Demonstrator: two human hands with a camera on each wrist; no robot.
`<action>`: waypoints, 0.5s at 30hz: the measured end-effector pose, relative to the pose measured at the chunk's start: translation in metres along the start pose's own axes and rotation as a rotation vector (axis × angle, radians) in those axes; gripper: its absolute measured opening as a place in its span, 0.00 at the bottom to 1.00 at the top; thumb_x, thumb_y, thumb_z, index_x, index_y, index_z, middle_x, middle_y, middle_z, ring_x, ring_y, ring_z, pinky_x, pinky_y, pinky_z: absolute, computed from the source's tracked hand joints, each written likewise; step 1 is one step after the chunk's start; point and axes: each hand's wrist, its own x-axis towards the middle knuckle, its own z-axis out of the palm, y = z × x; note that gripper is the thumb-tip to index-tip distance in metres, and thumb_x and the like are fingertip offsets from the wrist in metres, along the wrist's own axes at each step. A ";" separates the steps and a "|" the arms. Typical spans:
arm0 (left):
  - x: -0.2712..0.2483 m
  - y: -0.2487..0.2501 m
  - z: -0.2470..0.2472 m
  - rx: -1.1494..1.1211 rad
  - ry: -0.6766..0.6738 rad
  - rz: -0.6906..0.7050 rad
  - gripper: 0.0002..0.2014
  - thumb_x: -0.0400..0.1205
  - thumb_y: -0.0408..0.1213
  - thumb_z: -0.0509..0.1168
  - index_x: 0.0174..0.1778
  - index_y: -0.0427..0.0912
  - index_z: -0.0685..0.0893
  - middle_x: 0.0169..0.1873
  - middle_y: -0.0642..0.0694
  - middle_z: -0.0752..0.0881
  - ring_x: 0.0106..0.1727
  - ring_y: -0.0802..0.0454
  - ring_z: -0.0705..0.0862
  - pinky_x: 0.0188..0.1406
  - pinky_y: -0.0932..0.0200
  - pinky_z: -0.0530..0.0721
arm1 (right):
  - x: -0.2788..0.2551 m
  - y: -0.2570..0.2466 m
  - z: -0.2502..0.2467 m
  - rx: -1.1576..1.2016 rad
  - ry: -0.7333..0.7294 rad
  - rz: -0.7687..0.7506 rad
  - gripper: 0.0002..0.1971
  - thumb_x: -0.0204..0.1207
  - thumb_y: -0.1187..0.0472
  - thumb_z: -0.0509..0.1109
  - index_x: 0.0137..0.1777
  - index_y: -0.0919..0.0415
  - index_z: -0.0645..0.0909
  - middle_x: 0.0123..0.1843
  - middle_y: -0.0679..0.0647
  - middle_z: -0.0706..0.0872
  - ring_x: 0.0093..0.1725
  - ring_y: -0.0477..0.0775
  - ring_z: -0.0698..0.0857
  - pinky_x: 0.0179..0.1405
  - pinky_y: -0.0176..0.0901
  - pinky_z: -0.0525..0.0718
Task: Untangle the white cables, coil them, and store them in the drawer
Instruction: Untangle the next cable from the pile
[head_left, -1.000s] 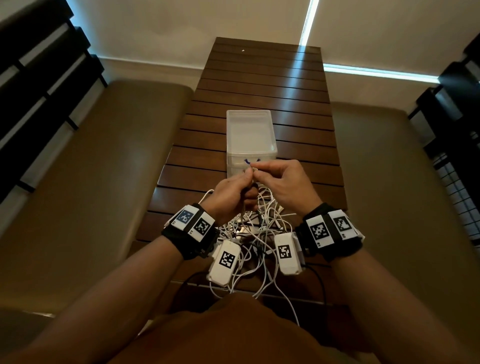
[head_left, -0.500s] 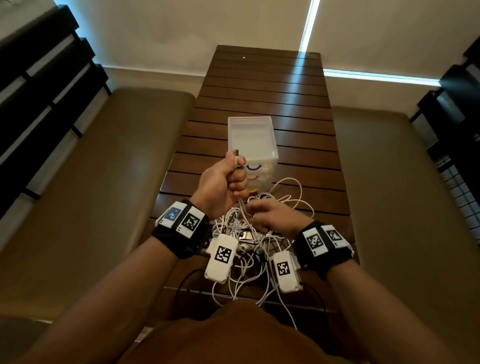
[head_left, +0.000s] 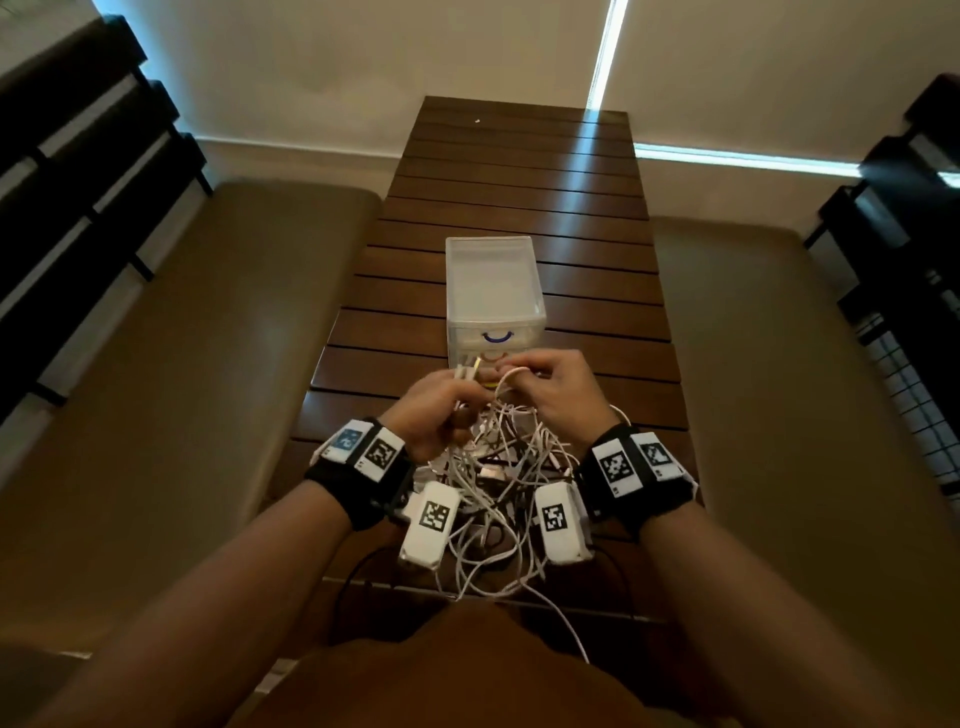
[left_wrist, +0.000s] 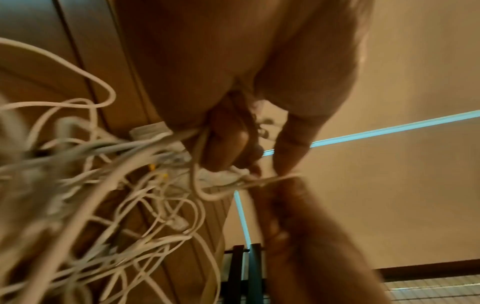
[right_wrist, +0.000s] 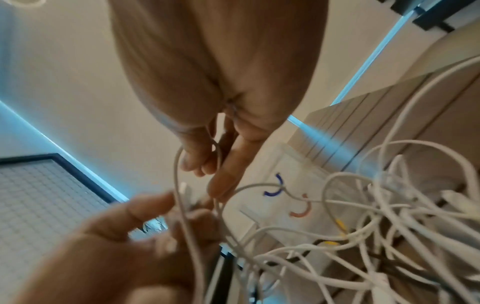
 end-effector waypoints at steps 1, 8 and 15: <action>-0.001 -0.005 0.001 -0.026 -0.022 0.002 0.17 0.80 0.23 0.59 0.48 0.47 0.89 0.28 0.51 0.75 0.23 0.60 0.65 0.16 0.68 0.62 | 0.000 -0.007 0.000 0.019 0.009 -0.018 0.06 0.78 0.70 0.71 0.50 0.70 0.88 0.45 0.60 0.91 0.43 0.55 0.90 0.45 0.45 0.90; -0.004 -0.004 0.009 0.299 0.016 0.126 0.06 0.80 0.36 0.69 0.37 0.44 0.85 0.23 0.52 0.78 0.22 0.59 0.72 0.21 0.64 0.71 | -0.014 -0.052 -0.004 -0.003 -0.036 -0.254 0.07 0.72 0.70 0.77 0.49 0.64 0.87 0.43 0.54 0.90 0.42 0.47 0.91 0.44 0.38 0.88; -0.013 0.011 0.005 0.418 -0.045 0.334 0.16 0.84 0.40 0.66 0.47 0.26 0.84 0.29 0.42 0.81 0.26 0.48 0.74 0.24 0.61 0.73 | -0.012 -0.031 -0.012 -0.115 -0.138 -0.199 0.24 0.75 0.60 0.75 0.71 0.46 0.76 0.66 0.50 0.78 0.64 0.45 0.80 0.54 0.32 0.82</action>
